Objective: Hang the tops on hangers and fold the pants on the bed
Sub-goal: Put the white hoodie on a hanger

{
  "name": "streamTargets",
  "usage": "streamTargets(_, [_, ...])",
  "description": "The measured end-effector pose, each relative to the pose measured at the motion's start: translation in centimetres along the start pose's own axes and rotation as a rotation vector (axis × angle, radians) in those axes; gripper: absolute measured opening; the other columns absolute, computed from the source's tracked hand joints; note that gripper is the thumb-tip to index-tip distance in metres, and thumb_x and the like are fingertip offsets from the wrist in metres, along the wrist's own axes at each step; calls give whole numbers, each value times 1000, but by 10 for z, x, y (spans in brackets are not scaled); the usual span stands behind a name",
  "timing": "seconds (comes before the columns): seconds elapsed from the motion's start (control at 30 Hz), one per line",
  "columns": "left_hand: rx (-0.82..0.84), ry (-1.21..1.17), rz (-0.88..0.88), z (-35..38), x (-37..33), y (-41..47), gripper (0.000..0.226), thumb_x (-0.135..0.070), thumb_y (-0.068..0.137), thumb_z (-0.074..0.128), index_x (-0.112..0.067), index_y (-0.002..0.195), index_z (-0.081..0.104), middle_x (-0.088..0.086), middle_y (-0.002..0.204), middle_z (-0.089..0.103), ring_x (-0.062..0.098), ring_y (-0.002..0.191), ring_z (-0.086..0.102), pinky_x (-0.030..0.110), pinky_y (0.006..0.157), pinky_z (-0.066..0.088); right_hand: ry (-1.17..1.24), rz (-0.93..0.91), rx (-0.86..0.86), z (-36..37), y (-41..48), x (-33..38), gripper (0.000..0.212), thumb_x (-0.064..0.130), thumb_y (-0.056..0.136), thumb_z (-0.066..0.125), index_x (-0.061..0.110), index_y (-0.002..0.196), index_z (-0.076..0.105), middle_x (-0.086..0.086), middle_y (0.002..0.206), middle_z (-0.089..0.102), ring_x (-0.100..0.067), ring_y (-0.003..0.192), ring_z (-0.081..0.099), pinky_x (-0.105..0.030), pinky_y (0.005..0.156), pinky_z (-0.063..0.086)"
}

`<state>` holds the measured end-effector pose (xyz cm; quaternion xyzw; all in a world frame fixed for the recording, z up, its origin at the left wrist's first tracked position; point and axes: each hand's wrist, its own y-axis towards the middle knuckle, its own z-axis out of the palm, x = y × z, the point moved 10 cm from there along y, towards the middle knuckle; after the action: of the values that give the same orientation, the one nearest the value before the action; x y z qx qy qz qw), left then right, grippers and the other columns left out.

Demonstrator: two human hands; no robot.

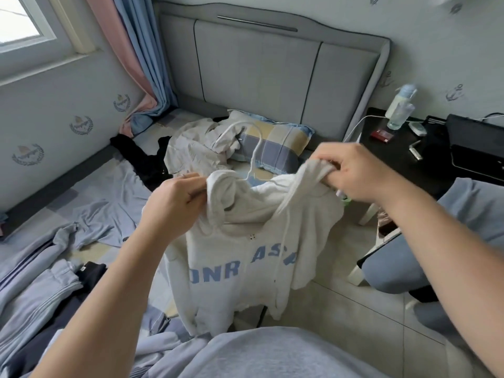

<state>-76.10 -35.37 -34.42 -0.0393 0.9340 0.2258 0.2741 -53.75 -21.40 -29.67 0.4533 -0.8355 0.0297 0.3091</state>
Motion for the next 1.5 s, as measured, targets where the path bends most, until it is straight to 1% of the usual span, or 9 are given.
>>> streamTargets(0.13, [64,60,83,8,-19,8,18,-12,88,56,-21,74,63,-11,65,53,21,65,52,40,52,48,279,23,-75,-25,30,32,24,6,85,56,14,104,68,-3,97,69,-5,82,60,-18,71,47])
streamTargets(0.27, [-131,-262,20,-18,-14,15,44,2,92,60,-33,66,62,-12,64,54,6,59,46,25,55,44,97,316,308,25,38,-1,64,7,98,51,26,154,27,-4,148,46,-14,124,54,-22,99,47])
streamTargets(0.5, [-230,-366,-66,-25,-1,4,58,3,94,60,-46,62,57,-19,60,53,-2,55,41,11,54,33,425,627,479,49,-20,-56,70,84,73,58,26,108,76,3,110,76,-15,104,72,-40,96,52])
streamTargets(0.63, [-297,-351,-115,-27,10,-1,35,1,94,62,-31,85,71,-24,68,63,-4,62,53,9,59,41,333,534,308,36,-35,-81,46,55,83,72,20,112,72,-1,111,74,-17,106,69,-39,98,52])
streamTargets(0.8, [-332,-320,-182,-28,26,-2,21,-2,93,65,-18,100,76,-26,75,68,-8,69,58,7,63,43,241,686,196,39,-63,-132,14,6,96,63,12,105,73,-8,94,74,-3,60,68,-17,52,52])
streamTargets(0.93, [-244,-252,-172,-16,32,-3,23,-6,95,63,-17,78,73,-14,69,62,10,65,54,18,63,42,210,627,-88,16,-57,-142,11,7,97,62,4,93,72,-13,80,70,-16,64,65,-36,64,61])
streamTargets(1.1, [-242,-79,-150,-15,34,-6,51,-3,95,60,-34,58,43,-18,67,53,6,61,45,26,52,35,432,386,-517,-41,-60,-126,29,17,94,58,36,78,72,16,66,63,-1,65,57,-17,62,54])
streamTargets(1.3, [-398,-315,-238,-14,39,-18,39,-1,93,61,-15,58,49,-3,58,46,8,60,35,24,60,34,199,518,-295,-12,-85,-147,27,10,97,62,27,76,67,8,72,63,-11,72,53,-23,64,42])
streamTargets(1.5, [-330,-372,-157,-5,15,-8,17,0,93,65,0,76,69,-2,63,50,10,64,39,23,63,37,249,427,-166,4,-75,-119,36,9,93,67,26,124,61,5,132,59,-9,126,50,-28,102,38])
